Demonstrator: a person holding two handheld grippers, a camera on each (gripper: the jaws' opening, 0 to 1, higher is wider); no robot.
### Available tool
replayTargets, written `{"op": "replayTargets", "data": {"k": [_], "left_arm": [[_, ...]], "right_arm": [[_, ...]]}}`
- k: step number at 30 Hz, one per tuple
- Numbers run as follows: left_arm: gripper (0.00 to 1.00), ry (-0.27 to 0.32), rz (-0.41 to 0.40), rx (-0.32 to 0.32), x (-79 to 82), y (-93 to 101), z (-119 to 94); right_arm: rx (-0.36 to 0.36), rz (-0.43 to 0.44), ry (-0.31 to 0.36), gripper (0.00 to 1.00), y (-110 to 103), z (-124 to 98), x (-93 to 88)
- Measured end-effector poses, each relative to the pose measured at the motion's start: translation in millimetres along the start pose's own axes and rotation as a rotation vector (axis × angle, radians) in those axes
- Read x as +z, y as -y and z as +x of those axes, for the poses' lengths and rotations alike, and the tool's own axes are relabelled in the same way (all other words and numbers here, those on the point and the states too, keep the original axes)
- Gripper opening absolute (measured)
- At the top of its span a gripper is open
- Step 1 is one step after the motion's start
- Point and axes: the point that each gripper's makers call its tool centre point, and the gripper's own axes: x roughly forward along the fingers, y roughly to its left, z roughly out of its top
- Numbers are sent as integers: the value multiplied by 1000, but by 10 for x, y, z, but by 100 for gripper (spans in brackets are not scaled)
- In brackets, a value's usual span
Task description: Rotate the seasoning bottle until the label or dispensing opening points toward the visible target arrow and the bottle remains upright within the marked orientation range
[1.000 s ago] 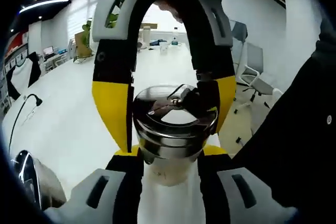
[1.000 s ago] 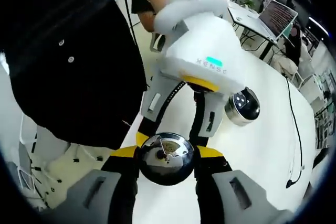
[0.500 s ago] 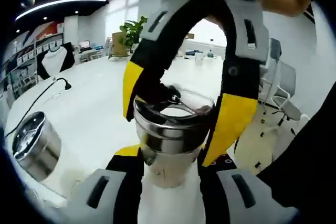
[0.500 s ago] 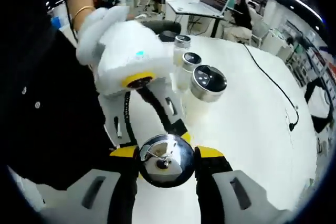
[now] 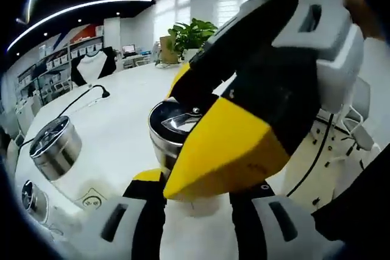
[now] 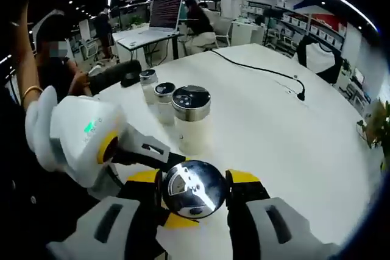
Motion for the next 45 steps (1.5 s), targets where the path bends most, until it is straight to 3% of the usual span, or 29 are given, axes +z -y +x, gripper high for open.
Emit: {"op": "replayTargets", "data": {"k": [7, 20, 28, 33, 40, 43, 45], "left_arm": [[43, -1, 27, -81, 2, 26, -30], [51, -20, 152, -259, 10, -15, -98], [44, -35, 200, -341, -32, 93, -37], [44, -19, 185, -320, -23, 103, -9], [43, -8, 117, -232, -19, 94, 1], [43, -24, -10, -148, -42, 57, 8], [43, -12, -30, -106, -33, 40, 13]], "right_arm": [[83, -87, -30, 38, -42, -6, -20], [361, -390, -99, 38, -172, -6, -37], [381, -425, -118, 39, -184, -5, -49], [354, -405, -122, 39, -161, -15, -69], [307, -393, -142, 39, -125, -41, -143], [267, -367, -131, 40, -100, -77, -123], [256, -363, -120, 41, -113, -105, -106]]}}
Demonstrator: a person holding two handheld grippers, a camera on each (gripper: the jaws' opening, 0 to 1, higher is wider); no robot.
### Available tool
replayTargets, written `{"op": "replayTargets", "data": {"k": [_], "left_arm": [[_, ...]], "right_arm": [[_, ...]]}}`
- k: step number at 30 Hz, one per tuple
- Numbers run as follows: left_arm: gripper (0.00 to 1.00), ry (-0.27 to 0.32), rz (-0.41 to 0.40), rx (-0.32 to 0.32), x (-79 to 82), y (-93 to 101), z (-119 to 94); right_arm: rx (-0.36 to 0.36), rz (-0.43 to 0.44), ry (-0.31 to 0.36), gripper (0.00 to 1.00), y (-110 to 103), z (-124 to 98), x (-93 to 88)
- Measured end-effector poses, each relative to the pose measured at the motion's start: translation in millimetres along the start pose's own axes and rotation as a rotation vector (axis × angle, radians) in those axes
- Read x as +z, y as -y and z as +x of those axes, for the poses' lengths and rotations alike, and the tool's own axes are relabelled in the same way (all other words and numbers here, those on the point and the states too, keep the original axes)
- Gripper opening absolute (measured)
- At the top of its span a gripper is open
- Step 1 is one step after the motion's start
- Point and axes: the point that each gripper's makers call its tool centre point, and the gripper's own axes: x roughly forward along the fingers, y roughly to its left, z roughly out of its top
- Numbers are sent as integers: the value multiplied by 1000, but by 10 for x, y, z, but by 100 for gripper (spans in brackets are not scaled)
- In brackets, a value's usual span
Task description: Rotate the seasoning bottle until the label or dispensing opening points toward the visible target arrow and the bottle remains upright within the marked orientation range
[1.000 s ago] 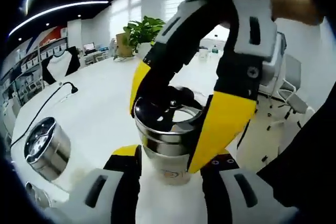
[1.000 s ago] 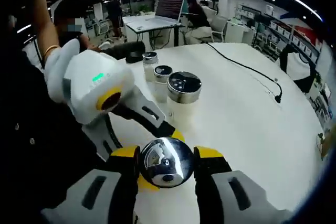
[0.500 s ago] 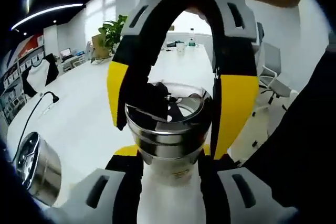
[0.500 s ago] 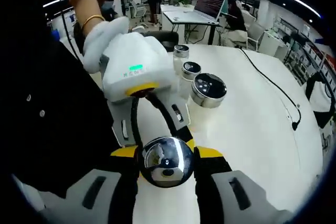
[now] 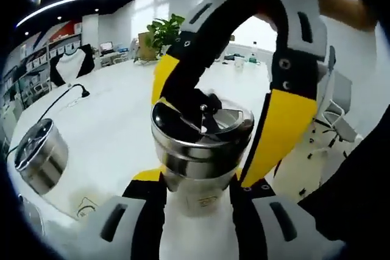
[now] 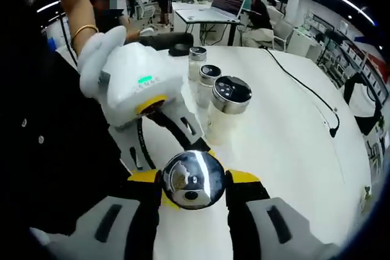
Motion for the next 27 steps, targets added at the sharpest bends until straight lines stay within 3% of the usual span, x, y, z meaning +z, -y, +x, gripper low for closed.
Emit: {"op": "replayTargets", "data": {"k": [3, 6, 11, 14, 17, 20, 21, 27], "left_arm": [[43, 20, -48, 64, -7, -25, -18], [43, 38, -41, 94, -18, -27, -30], [43, 26, 1, 143, -30, -39, -22], [43, 23, 5, 151, -29, -48, -26], [43, 17, 4, 144, -36, -52, -34], [44, -16, 126, 130, -58, -80, -77], [45, -13, 114, 128, -63, -73, -108], [44, -26, 172, 94, -105, -88, -361]], "right_arm": [[-16, 1, -2, 41, -10, -7, -12], [-48, -2, -8, 41, 27, -6, -27], [-79, 163, 37, 41, 78, -11, 40], [-30, 257, 35, 39, 2, 20, 39], [-64, 268, 43, 37, 59, 34, 48], [-72, 272, 48, 37, 58, 49, 62], [-71, 272, 42, 37, 57, 51, 65], [-28, 169, 8, 37, 80, 55, 72]]}}
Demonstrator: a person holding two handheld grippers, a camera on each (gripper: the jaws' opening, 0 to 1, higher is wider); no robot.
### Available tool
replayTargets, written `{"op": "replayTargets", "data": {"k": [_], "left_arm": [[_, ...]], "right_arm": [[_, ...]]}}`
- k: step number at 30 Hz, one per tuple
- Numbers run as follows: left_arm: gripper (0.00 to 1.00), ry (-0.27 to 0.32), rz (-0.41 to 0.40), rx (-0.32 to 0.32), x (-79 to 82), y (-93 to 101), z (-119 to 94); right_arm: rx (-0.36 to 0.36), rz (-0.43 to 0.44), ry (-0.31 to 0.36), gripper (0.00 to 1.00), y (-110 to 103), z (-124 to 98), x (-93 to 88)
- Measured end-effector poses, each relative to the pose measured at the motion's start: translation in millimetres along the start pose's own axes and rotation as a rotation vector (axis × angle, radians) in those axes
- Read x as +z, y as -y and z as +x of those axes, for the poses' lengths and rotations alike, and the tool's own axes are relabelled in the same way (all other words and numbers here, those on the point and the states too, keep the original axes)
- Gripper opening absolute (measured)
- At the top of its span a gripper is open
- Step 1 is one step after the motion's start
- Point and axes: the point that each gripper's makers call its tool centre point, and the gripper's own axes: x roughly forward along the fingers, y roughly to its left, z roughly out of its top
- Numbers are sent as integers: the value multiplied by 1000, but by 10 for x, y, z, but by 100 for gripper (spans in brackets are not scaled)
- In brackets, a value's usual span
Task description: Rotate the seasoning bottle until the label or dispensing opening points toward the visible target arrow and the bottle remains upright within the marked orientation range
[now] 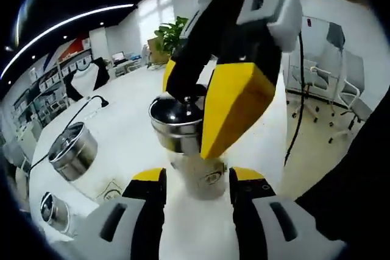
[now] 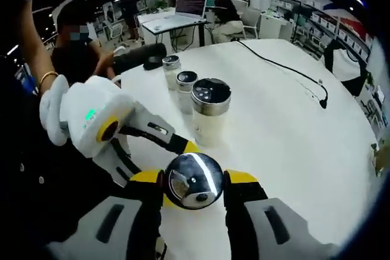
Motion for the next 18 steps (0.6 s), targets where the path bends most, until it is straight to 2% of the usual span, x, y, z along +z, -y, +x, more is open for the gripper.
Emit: {"op": "replayTargets", "data": {"k": [1, 2, 4, 7, 9, 12, 15, 17, 18], "left_arm": [[44, -1, -15, -4, -20, -5, -41], [44, -5, -69, -3, -64, -13, -113], [44, -4, -120, 26, -130, -78, -211], [44, -21, -264, 75, -298, -189, -375], [44, -37, -269, 123, -415, -314, -504], [44, -42, -329, 184, -531, -463, -686], [44, -52, -370, 266, -636, -638, -899], [45, -95, -417, 314, -755, -711, -1035], [45, -97, -426, 346, -787, -757, -1117]], "right_arm": [[10, -34, -3, 37, 5, 0, 5], [34, -84, -4, 37, -1, 3, 12], [57, -100, -11, 37, 10, 7, 15], [100, -169, -28, 37, 27, 9, 17], [136, -224, -48, 37, 38, 13, 16], [174, -293, -80, 37, 83, 8, 23], [196, -316, -94, 37, 132, 11, 41], [198, -340, -101, 37, 191, 14, 69], [207, -347, -108, 37, 203, 11, 70]]}}
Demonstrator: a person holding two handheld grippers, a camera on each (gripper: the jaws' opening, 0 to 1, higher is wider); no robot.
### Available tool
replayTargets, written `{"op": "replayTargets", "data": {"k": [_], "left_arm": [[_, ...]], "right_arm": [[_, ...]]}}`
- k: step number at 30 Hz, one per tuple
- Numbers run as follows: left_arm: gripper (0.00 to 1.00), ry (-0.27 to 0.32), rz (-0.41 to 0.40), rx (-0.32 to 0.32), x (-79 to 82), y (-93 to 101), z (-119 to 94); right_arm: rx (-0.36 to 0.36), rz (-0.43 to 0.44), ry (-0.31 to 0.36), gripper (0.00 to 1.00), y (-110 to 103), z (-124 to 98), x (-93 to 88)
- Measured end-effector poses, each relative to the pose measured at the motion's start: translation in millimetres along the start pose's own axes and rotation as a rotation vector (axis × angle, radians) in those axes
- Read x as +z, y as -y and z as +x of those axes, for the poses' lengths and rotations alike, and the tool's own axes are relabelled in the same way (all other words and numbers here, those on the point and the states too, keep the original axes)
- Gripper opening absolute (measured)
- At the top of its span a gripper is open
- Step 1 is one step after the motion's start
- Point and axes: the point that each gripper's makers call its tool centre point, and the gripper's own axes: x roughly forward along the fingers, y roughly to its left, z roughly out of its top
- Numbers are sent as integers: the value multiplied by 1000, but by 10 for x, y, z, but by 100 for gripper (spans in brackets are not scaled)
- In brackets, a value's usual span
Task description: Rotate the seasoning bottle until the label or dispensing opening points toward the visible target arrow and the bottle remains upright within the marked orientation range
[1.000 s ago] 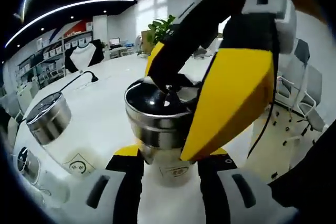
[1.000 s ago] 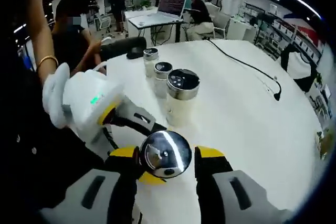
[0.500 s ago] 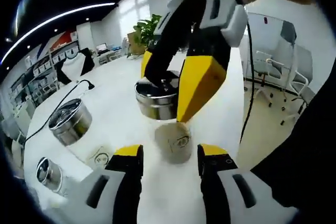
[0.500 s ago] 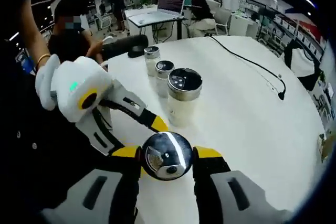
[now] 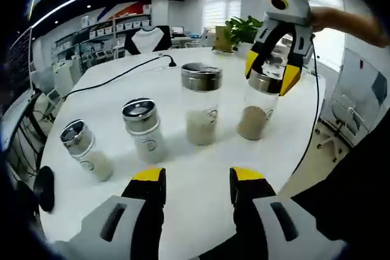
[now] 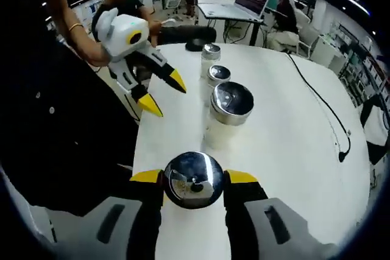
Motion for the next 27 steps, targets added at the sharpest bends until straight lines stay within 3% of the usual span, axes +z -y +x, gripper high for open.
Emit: {"op": "replayTargets", "data": {"k": [2, 10, 16, 21, 27], "left_arm": [[45, 22, -34, 35, 1, -84, -109], [45, 0, -32, 99, -129, -247, -324], [45, -14, -129, 108, -152, -359, -473], [46, 40, -164, 123, 30, -489, -590], [49, 37, -149, 124, 164, -536, -653]], "right_arm": [[0, 1, -12, 37, 48, 9, 3], [32, -60, -42, 37, 152, 21, 31], [62, -114, -49, 37, 191, 23, 50], [88, -139, -59, 37, 236, 22, 44], [98, -159, -70, 37, 305, 11, 51]]}}
